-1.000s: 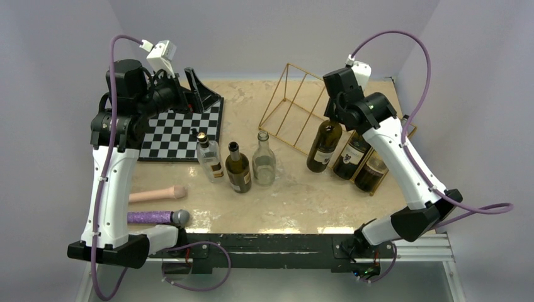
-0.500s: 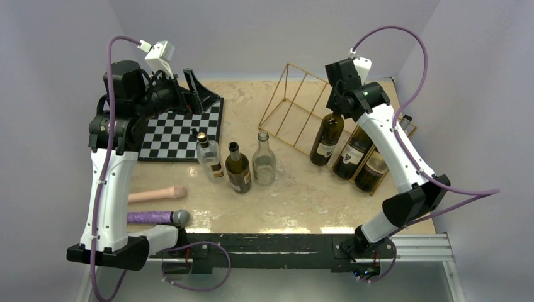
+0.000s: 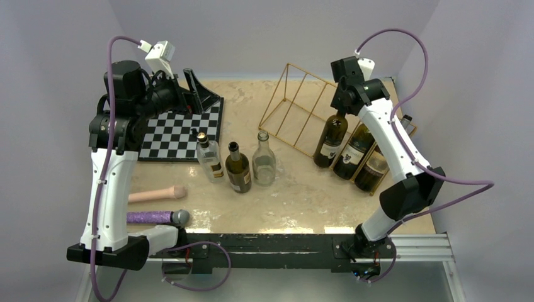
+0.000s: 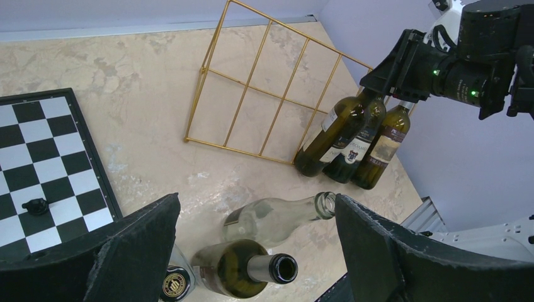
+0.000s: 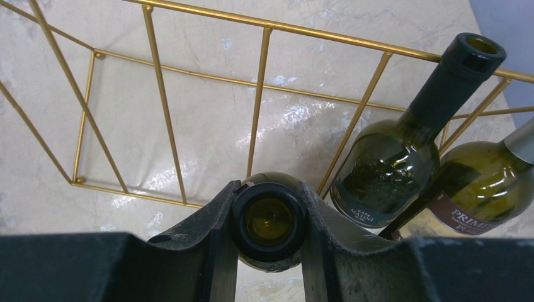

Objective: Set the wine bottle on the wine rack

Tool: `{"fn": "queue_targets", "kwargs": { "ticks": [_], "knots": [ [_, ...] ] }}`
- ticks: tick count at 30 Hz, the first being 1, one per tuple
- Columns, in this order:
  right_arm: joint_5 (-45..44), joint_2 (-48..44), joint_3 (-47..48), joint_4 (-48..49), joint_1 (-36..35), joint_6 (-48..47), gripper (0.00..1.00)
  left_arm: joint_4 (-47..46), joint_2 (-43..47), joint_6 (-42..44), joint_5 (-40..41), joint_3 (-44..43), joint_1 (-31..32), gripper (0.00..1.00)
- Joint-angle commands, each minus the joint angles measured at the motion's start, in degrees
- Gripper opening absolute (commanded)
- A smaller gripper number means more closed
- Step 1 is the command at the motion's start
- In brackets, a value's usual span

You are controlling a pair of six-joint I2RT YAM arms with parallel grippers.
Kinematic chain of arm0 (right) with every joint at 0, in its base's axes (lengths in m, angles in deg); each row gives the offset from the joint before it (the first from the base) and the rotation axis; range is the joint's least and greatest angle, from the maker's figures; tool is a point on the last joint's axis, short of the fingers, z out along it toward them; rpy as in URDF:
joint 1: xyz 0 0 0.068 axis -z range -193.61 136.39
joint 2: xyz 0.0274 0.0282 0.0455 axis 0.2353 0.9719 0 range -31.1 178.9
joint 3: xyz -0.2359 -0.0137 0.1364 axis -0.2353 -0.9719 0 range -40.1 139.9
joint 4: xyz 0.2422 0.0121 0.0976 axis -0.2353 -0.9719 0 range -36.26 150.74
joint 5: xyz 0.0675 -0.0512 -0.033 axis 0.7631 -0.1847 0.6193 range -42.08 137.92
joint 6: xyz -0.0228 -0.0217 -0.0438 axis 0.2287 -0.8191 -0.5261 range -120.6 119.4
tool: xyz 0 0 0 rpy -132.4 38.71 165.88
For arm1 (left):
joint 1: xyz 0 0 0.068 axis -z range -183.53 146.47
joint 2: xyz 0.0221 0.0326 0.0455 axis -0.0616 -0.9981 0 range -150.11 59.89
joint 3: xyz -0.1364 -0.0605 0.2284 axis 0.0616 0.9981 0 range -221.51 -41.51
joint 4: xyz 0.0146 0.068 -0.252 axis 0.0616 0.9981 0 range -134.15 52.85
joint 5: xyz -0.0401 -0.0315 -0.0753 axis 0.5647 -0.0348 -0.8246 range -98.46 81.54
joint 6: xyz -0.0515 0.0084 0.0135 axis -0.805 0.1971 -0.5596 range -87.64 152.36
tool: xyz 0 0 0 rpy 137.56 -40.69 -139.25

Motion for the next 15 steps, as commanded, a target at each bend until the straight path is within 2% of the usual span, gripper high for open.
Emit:
{"fn": "queue_targets", "kwargs": {
  "ticks": [1,10,13,15],
  "knots": [
    [0.9,0.6,0.1,6.4,0.9,1.5,0.0,-0.8,-0.3,0.7,0.0,-0.3,0.2,0.96],
    [4.1,4.3,0.4,4.8,3.4,3.1,0.0,-0.5,-0.6,1.0,0.4,-0.5,0.2,0.96],
    [5.1,6.3,1.4,3.9,4.5,3.6,0.13,-0.5,-0.7,1.0,0.5,-0.6,0.2,0.96],
    [5.7,7.4,1.9,3.2,5.4,4.7,0.18,-0.3,-0.8,1.0,0.6,-0.8,0.2,0.96]
  ]
}}
